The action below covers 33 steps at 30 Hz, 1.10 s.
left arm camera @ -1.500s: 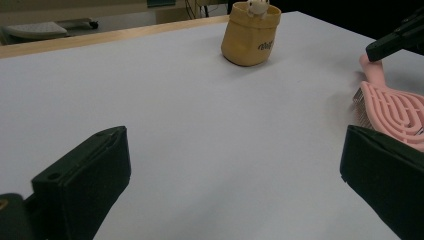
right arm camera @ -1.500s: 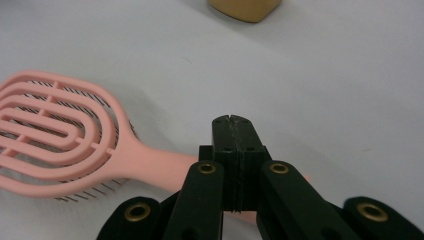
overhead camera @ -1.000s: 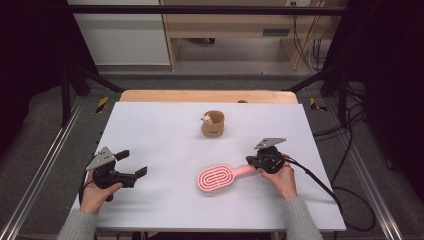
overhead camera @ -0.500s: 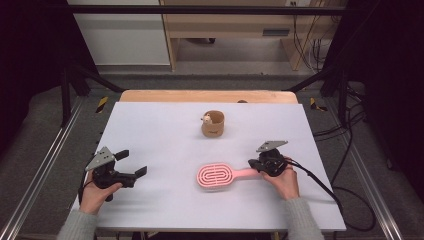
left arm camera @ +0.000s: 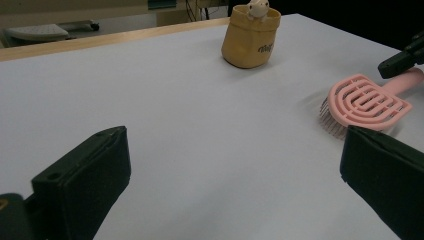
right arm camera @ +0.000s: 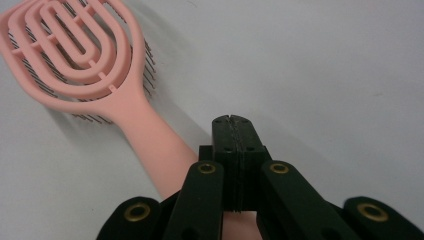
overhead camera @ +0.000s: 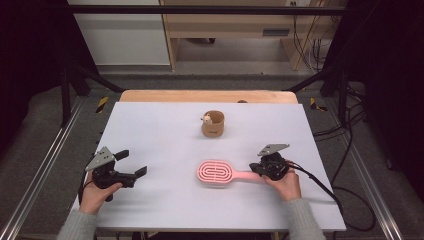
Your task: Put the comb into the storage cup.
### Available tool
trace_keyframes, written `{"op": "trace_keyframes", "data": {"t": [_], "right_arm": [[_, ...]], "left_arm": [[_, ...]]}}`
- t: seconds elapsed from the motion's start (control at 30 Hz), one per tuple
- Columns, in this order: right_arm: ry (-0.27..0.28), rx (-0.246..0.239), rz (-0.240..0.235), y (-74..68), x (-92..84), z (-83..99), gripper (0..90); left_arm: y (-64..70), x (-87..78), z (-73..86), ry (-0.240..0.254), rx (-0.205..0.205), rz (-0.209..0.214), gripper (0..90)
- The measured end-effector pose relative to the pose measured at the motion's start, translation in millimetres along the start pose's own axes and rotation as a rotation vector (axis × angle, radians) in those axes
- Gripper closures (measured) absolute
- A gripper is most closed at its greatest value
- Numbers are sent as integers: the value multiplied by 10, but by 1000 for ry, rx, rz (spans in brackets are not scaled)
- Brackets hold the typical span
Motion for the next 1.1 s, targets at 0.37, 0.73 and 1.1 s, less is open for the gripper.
{"op": "trace_keyframes", "data": {"t": [0.37, 0.73, 1.1], "right_arm": [[-14, -17, -21, -64, -28, 46, 900], [-18, -22, -37, -109, -59, 115, 900], [-27, -37, -62, -187, -68, 162, 900]], "left_arm": [[-3, -6, 1, 2, -1, -1, 0], [0, -7, 0, 2, -1, -4, 0], [-2, -14, -3, 5, -2, -5, 0]]}}
Point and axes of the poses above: each handheld gripper's, and its own axes: x roughly forward along the jaws, z roughly out of its underside, y roughly to its right, the point moved 1 cm from there along x, roughly forward along the jaws, and after that the axes turned 8 degrees about -y, right-handed, at the moved point
